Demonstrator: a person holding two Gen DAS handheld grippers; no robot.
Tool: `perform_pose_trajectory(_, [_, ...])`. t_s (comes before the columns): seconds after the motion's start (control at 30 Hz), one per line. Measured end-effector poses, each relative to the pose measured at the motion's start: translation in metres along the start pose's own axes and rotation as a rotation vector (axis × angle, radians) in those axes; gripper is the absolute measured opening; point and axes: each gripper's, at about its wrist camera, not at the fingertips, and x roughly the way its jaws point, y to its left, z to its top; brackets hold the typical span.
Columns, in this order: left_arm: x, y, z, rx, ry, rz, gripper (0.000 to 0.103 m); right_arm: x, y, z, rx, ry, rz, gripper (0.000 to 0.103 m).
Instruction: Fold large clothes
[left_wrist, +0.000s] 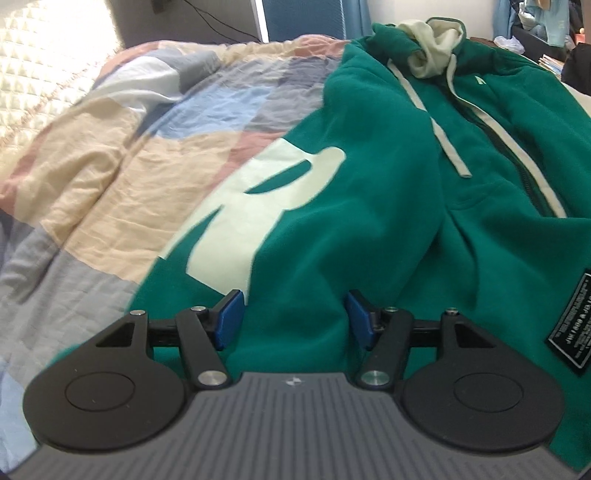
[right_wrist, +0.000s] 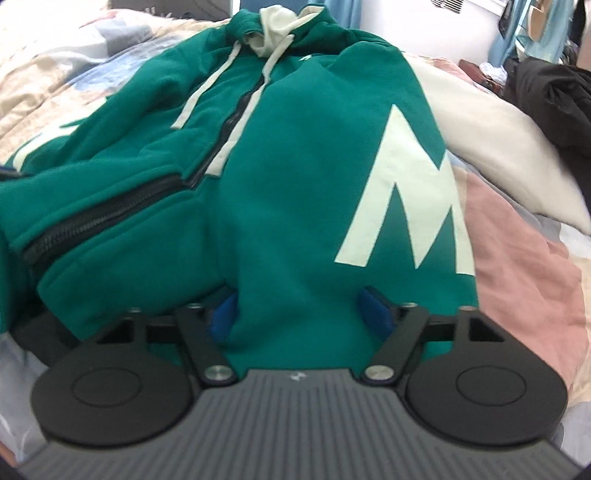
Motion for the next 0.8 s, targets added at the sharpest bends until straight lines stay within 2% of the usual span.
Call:
perform_pose_trajectory(0.03, [-0.001,0.003,0.001,-0.005,-0.008,0.007,0.056,-0.002,-0.004,0.002,0.018,-0.005,0.002,0.039])
perform_pose_trajectory(0.07, [-0.003,0.008,0.002,-0.02,-0.008,-0.004,0.047,-0.005,-0.009,0.004,0.045,-0.011,0.007,0.025])
perform_pose_trajectory(0.2, [-0.016,0.025,0.01,-0.074,-0.029,-0.038,0.015,-0.019,-0.03,0.009,0.138,-0.051,-0.025,0.017])
perform_pose_trajectory(0.3, [-0.033,0.046,0.023,-0.117,-0.079,-0.019,0.008,-0.039,-0.052,0.02,0.184,-0.11,-0.051,0.016])
perform_pose_trajectory(0.37, [-0.041,0.061,0.035,-0.109,-0.106,0.003,0.007,-0.052,-0.073,0.035,0.2,-0.155,-0.086,0.015])
perform_pose_trajectory(0.43, [-0.041,0.081,0.052,-0.087,-0.124,0.065,0.006,-0.061,-0.097,0.051,0.209,-0.191,-0.122,0.015])
perform_pose_trajectory(0.53, [-0.035,0.125,0.086,-0.112,-0.139,0.171,0.006,-0.072,-0.143,0.084,0.232,-0.235,-0.21,0.015])
perform_pose_trajectory(0.57, [-0.032,0.139,0.099,-0.115,-0.149,0.235,0.006,-0.072,-0.16,0.098,0.245,-0.25,-0.24,0.015])
perform_pose_trajectory(0.6, [-0.027,0.153,0.113,-0.113,-0.159,0.313,0.001,-0.074,-0.175,0.111,0.258,-0.266,-0.276,0.015])
perform_pose_trajectory(0.67, [-0.021,0.177,0.14,-0.101,-0.196,0.461,0.001,-0.074,-0.206,0.139,0.31,-0.298,-0.349,0.015])
perform_pose_trajectory(0.8, [-0.001,0.232,0.191,-0.156,-0.227,0.641,0.001,-0.061,-0.254,0.189,0.356,-0.365,-0.511,0.015])
